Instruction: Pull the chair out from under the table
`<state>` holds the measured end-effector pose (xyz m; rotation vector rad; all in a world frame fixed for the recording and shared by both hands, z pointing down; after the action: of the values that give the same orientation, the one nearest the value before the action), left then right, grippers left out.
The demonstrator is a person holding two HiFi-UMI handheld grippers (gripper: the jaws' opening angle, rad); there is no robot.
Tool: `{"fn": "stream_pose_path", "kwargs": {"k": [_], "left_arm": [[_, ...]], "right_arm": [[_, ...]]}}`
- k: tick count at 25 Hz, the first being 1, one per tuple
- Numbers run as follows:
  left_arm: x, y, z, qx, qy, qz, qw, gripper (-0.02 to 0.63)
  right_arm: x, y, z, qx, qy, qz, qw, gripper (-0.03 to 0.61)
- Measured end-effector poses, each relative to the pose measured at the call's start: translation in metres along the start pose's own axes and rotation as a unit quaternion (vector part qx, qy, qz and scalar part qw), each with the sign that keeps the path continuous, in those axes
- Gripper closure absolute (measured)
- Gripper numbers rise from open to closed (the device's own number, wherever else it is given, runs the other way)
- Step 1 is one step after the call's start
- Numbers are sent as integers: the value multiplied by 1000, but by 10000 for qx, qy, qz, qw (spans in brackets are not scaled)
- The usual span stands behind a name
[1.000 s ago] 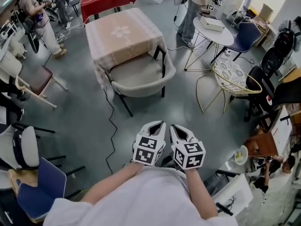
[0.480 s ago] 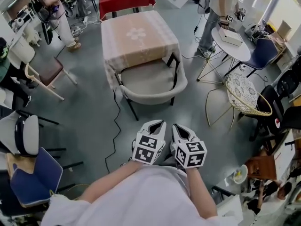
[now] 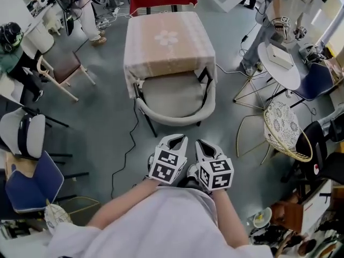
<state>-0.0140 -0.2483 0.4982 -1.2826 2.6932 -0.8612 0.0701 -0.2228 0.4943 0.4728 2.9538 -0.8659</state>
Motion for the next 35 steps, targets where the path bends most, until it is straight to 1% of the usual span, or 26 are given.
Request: {"fn": "stream_pose_path", "kwargs": {"k": [5, 10, 16, 19, 22, 23, 25, 29, 30, 32, 35], "left_arm": [[4, -28, 14, 95, -53, 239, 9997, 607], [8, -49, 14, 260, -173, 452, 9985, 607], [12, -66, 14, 438, -400, 701, 9958, 606], [14, -71, 14, 507, -549, 767, 9943, 606], [19, -72, 14, 578, -632, 746, 9935, 604], [21, -73, 13, 624, -677, 730, 9931, 597], [22, -75, 12, 781, -827, 684, 9911, 545], [25, -79, 8, 1103, -1167, 614, 9851, 513], [26, -80, 7, 1177, -1271, 589, 9831, 493], [27, -82, 6, 1336, -1497, 510, 9783, 448], [31, -86, 4, 1548, -1743, 377, 9717, 431]], "right_arm": [[-32, -17, 12, 132, 512, 254, 9983, 575], [-55, -33, 19, 244, 1095, 532, 9923, 574], [-70, -52, 19, 345, 1987, 842, 9758, 574], [-73, -60, 20, 332, 2294, 1001, 9676, 574], [-72, -66, 22, 323, 2581, 1180, 9583, 574], [-72, -69, 23, 308, 2739, 1238, 9532, 574], [-70, -73, 24, 272, 3150, 1361, 9389, 572], [-65, -81, 24, 299, 3971, 1582, 9036, 568], [-65, -83, 23, 333, 4113, 1640, 8960, 553], [-64, -88, 22, 423, 4313, 1765, 8838, 501], [-63, -94, 19, 505, 4617, 1875, 8655, 499]]}}
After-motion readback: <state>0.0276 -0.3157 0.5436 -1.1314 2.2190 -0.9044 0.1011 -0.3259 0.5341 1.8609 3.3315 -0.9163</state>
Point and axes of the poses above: the fingertips, and each gripper's own axes: y backward along the fingers, x to its left, z out of its top, the point moved 4 cm from there along y, backward along the fingers, and after that the axes turned 6 degrees about -z, right-handed, at the moved point
